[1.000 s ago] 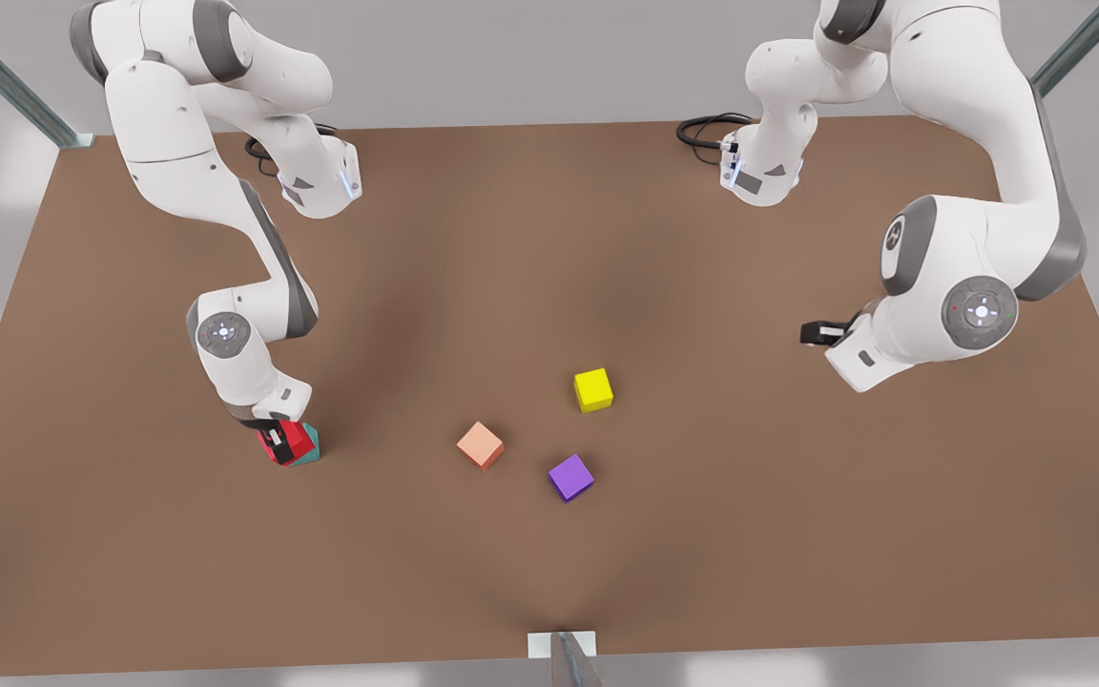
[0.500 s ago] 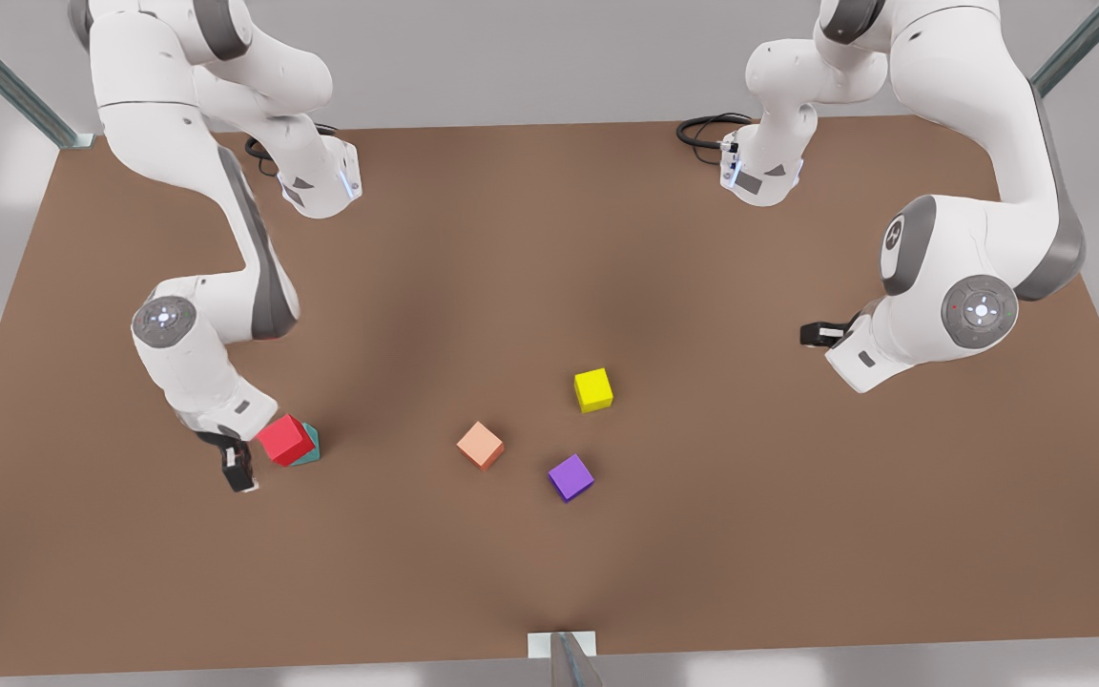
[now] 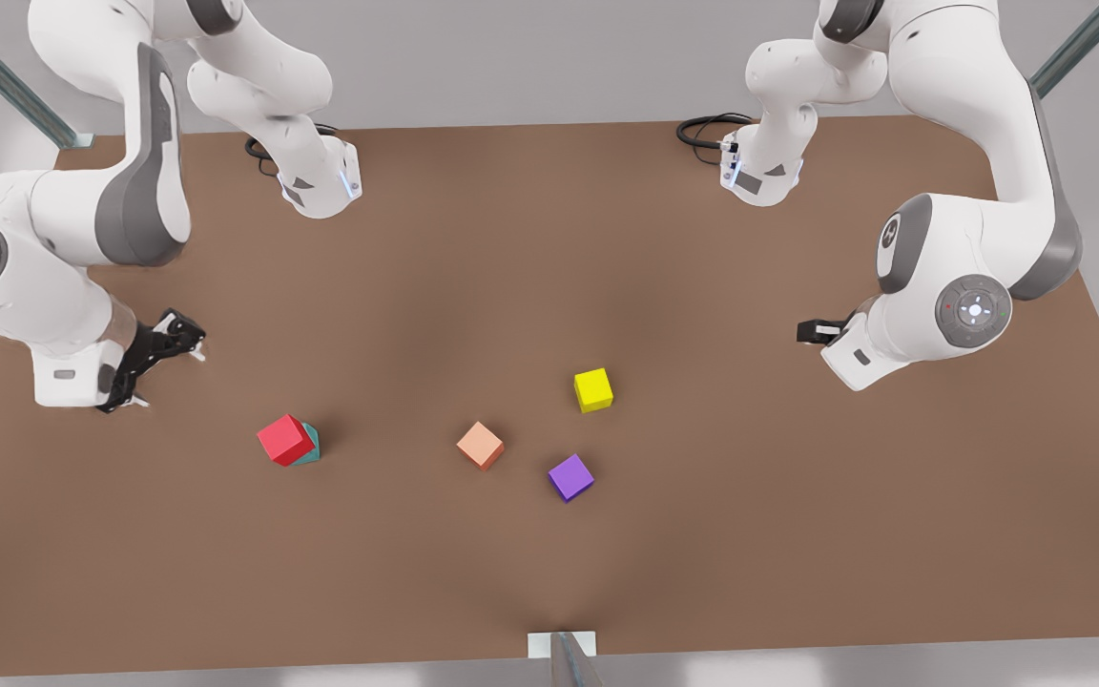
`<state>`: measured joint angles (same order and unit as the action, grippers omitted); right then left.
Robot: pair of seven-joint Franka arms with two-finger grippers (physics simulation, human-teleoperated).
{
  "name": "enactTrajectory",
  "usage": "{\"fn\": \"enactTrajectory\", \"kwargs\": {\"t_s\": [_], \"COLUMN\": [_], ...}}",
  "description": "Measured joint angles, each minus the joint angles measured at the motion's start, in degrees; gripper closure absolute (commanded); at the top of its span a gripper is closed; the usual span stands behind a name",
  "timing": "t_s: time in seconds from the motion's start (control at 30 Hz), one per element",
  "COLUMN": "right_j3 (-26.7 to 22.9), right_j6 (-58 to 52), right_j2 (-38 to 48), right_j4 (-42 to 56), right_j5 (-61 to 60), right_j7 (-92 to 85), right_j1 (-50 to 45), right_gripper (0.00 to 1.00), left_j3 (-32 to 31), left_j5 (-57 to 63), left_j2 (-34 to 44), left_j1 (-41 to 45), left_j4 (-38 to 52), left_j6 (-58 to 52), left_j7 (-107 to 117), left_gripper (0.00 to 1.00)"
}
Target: Pick up red wooden cube and pass to hand red wooden cube and place in blue wooden cube
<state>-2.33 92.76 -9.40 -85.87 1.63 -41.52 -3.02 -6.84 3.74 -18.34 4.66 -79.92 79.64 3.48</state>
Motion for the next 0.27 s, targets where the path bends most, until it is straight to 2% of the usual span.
{"fn": "enactTrajectory", "kwargs": {"t_s": [0.27], "right_j3": [-0.01], "right_j6": [-4.81], "right_j2": [3.34], "right_j4": [-3.37], "right_j5": [0.05], "right_j7": [16.38], "right_j1": [0.26], "right_gripper": [0.0], "left_j3": [-0.03], "left_j5": [0.01], "left_j2": [0.08], "left_j1": [0.0], "left_j4": [0.0], "left_j6": [-0.34], "left_j7": [0.11], "left_gripper": [0.0]}}
